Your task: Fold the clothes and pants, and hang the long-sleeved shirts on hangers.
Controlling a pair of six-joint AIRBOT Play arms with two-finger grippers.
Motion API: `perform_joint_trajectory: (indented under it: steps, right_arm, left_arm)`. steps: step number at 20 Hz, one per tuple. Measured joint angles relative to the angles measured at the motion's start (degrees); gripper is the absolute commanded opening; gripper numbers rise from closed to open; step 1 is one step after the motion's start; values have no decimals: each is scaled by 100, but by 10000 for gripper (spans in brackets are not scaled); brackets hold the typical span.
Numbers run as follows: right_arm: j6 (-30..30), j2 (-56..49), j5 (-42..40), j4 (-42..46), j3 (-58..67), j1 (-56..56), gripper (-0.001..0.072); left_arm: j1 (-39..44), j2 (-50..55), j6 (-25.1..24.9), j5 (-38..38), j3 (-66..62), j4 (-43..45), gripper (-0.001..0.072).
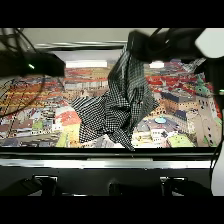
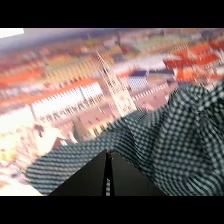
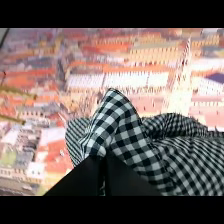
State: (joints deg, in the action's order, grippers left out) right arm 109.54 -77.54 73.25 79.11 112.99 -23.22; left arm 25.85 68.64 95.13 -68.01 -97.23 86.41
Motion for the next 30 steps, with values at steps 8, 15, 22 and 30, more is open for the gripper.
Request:
perform_joint_trajectory:
  steps: [8,15,22,30]
  right_arm:
    - [-76,-111,-234,254,-2199,-15,29]
    - [426,-400,-1093,304,-2835,-7,29]
    - [938,-455,-1296,658,-2710,-2,29]
    - [1014,-422,-831,876,-2302,-2,29]
  left_arm:
    - [-2,518,131,1569,2588,-2052,259]
    - [164,1320,-859,2221,3261,-3084,264]
    - [490,1696,-1357,3425,3346,-3447,664]
    - [573,2017,-2083,3995,3314,-5005,580]
